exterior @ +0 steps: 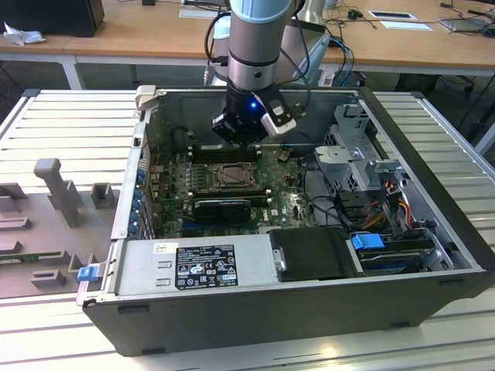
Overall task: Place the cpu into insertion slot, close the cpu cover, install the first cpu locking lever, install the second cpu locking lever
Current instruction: 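Install the second cpu locking lever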
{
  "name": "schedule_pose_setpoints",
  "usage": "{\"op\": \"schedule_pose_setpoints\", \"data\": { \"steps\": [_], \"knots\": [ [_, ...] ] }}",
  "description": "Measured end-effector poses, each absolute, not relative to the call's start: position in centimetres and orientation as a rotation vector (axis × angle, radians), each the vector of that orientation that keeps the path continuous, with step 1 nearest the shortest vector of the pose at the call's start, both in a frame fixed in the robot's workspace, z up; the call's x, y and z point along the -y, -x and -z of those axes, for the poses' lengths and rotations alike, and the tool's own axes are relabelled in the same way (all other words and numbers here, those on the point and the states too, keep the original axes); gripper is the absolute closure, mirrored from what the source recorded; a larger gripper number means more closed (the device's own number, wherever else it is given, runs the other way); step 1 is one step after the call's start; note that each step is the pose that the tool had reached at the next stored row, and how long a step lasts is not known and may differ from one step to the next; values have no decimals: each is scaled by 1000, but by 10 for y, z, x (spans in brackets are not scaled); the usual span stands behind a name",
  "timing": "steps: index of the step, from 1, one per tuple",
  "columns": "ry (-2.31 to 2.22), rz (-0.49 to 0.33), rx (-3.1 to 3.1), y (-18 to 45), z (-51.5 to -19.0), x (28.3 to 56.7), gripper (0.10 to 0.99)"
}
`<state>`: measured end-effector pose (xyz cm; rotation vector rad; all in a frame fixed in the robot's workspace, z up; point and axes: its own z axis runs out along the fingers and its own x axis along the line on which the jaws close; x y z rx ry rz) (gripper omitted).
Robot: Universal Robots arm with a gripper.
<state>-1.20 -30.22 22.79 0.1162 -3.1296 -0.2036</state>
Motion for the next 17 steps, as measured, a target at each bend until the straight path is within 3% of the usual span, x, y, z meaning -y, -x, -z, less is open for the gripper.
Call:
{"op": "schedule_pose_setpoints", "data": {
  "steps": [17],
  "knots": [
    [-116,203,3130,13,-241,318,980]
  ]
}}
